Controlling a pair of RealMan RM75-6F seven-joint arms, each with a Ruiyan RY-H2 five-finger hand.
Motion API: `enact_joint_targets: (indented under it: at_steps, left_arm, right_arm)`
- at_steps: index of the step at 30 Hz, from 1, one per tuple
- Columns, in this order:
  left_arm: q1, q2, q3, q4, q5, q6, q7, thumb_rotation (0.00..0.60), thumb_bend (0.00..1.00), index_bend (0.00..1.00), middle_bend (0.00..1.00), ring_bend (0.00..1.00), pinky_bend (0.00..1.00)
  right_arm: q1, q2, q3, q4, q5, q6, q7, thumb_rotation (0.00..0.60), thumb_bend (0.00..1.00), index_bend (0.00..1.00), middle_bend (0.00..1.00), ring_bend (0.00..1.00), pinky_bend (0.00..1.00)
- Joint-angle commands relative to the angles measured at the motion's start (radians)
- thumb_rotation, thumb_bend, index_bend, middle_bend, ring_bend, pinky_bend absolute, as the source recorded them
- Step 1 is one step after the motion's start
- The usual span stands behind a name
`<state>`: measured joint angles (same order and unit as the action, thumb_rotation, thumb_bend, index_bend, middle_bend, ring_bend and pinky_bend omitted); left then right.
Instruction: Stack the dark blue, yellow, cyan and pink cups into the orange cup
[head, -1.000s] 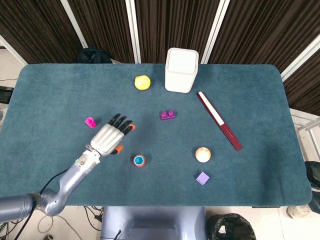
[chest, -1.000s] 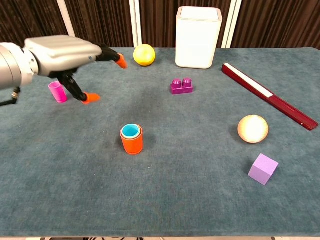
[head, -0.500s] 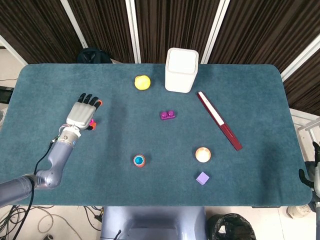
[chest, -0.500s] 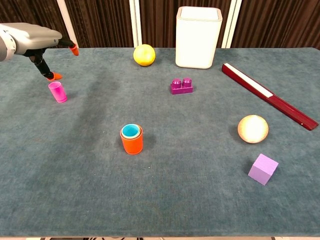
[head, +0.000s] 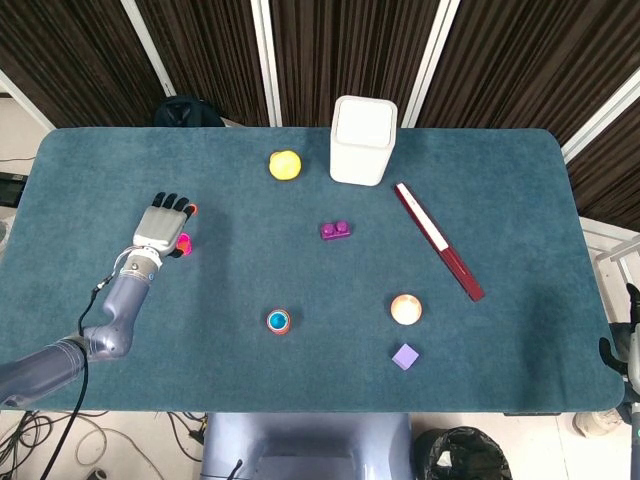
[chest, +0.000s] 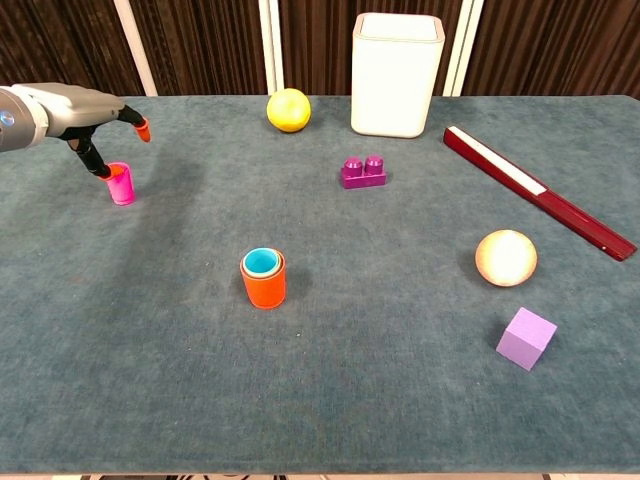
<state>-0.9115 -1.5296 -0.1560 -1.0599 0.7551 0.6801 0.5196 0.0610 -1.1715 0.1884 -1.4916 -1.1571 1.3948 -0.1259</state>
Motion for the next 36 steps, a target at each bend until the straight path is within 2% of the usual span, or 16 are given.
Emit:
enact_joint_targets:
  at_steps: [1,10,15,25,36]
  left_arm:
    - [0.006,0.014,-0.004,-0.023,0.020,0.003,-0.026,0.600,0.27,0.24,0.10,0.00,0.00]
    - [0.024,0.065,0.016,-0.083,0.025,-0.001,-0.039,0.600,0.27,0.32,0.13,0.00,0.00]
    - [0.027,0.089,0.023,-0.115,0.025,0.008,-0.038,0.600,0.27,0.40,0.17,0.00,0.00]
    - [0.026,0.105,0.038,-0.136,0.013,0.031,-0.013,0.600,0.27,0.37,0.17,0.00,0.00]
    - [0.012,0.068,0.049,-0.103,-0.008,0.038,0.012,0.600,0.27,0.36,0.17,0.00,0.00]
  right_arm:
    - [-0.001,0.001,0.000,-0.001,-0.002,0.001,0.003,0.600,0.42,0.04,0.00,0.04,0.02]
    - [-0.002,0.006,0.000,-0.006,-0.006,0.001,0.014,0.600,0.42,0.04,0.00,0.04,0.02]
    - [-0.002,0.007,-0.002,-0.009,-0.009,-0.002,0.020,0.600,0.42,0.04,0.00,0.04,0.02]
    - [-0.002,0.008,-0.001,-0.008,-0.006,-0.004,0.023,0.600,0.42,0.04,0.00,0.04,0.02]
    - [-0.003,0.011,-0.001,-0.009,-0.003,-0.005,0.025,0.600,0.42,0.04,0.00,0.04,0.02]
